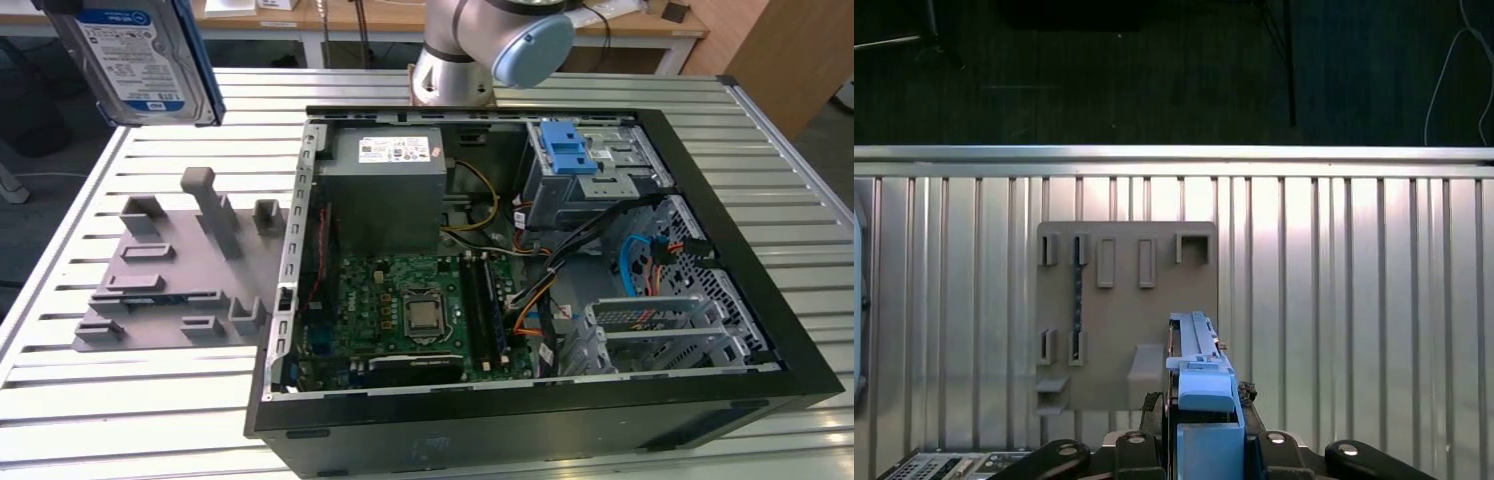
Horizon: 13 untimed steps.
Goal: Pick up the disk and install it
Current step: 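Pick up the disk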
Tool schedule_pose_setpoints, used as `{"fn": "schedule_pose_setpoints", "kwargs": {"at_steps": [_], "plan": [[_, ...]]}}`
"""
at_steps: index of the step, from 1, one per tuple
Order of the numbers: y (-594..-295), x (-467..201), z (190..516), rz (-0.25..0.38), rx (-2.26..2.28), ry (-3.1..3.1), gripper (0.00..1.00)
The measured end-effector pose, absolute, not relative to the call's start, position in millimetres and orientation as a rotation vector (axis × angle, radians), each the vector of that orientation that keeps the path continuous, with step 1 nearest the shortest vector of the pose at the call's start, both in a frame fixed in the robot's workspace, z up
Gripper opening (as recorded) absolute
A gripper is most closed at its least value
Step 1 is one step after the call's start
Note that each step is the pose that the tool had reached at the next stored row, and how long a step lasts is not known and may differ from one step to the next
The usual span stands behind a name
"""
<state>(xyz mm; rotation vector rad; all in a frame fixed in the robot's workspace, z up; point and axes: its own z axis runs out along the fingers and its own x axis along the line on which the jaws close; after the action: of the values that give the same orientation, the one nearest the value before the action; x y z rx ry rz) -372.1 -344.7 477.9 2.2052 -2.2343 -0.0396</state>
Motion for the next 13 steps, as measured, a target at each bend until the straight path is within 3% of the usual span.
{"fn": "schedule_pose_setpoints", "kwargs": {"at_steps": [13], "plan": [[-356, -348, 478, -0.042, 2.204, -2.233, 0.36]]}}
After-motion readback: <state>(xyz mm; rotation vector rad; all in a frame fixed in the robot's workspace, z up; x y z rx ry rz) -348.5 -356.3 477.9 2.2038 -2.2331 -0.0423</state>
